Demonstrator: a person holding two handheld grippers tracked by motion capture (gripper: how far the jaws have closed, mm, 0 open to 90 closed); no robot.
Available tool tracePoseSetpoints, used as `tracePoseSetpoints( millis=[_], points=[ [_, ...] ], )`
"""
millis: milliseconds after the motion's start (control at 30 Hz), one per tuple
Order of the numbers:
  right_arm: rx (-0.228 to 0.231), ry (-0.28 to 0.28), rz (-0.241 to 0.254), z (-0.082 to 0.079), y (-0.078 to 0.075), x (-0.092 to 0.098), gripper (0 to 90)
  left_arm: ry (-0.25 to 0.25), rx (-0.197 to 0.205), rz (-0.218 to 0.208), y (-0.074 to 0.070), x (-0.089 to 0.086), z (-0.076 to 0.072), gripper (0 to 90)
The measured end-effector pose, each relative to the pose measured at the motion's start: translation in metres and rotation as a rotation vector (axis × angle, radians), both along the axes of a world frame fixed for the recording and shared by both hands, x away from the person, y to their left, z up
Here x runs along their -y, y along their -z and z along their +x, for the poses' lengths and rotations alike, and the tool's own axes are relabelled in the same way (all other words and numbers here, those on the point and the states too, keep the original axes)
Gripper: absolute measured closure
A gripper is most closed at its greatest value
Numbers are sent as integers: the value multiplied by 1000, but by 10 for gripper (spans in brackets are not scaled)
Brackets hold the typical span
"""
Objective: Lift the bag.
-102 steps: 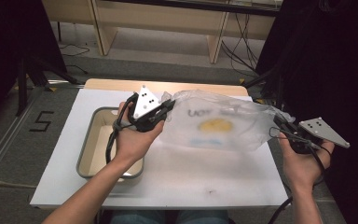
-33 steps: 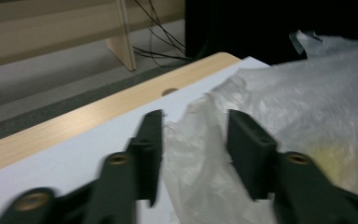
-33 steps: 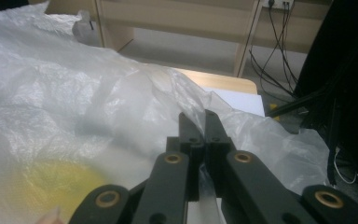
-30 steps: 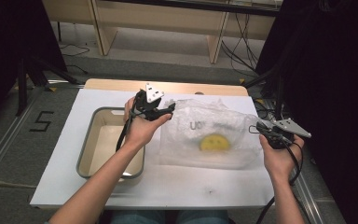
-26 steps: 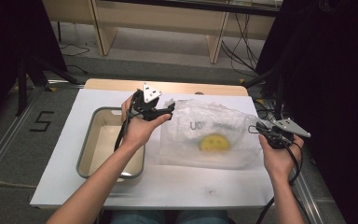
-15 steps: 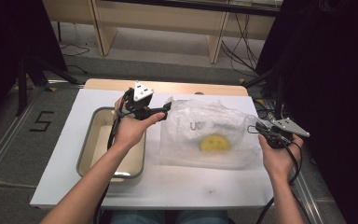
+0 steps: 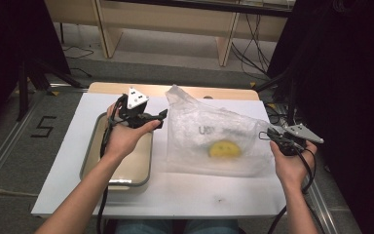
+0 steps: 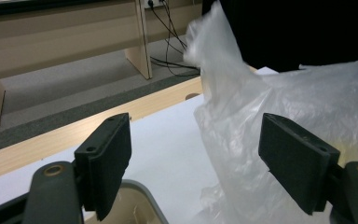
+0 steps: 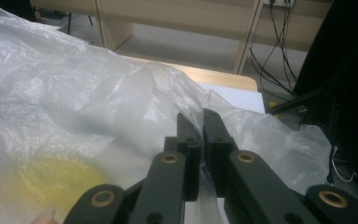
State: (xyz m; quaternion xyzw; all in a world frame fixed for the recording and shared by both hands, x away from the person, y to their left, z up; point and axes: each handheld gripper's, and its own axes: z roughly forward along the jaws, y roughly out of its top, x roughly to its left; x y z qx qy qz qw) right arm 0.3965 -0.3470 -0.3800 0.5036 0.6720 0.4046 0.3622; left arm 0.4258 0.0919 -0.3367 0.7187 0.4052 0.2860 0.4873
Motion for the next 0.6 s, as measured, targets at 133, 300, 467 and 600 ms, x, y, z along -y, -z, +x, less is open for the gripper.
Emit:
tracePoseSetpoints(
  millis=[133,300,467,600],
  points=[
    [4,1,-1,-1,-1,-1,836,7,-25,16,9,0,0,251],
    [7,8,11,-3,-1,0,690,15,-52,23,17,0,0,256],
    [17,3,25,-4,-2,3,528,18,-57,26,19,0,-1,260],
    [37,12,47,-5,-5,4,421,18,-59,26,20,0,-1,260]
  ],
)
